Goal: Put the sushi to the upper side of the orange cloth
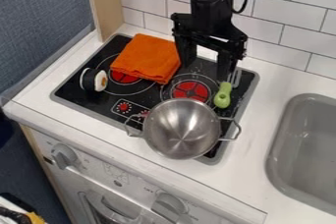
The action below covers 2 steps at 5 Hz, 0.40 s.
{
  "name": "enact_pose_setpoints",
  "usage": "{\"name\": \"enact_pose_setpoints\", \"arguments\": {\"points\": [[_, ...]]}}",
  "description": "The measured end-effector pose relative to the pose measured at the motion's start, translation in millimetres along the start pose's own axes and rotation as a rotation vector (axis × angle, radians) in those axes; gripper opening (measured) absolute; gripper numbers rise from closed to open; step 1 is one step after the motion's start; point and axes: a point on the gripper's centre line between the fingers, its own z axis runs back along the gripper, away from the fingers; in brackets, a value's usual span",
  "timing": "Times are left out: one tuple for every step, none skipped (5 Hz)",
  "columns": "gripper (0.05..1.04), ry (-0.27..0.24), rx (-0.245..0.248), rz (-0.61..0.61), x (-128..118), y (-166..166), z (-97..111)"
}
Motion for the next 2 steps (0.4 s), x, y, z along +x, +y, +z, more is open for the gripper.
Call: {"name": "enact_pose_setpoints", "arguments": {"points": [[1.0,0.03,-0.008,0.002,-4,-1,-9],[1.0,0.038,-0.055,0.063,-15,20,-15]]}}
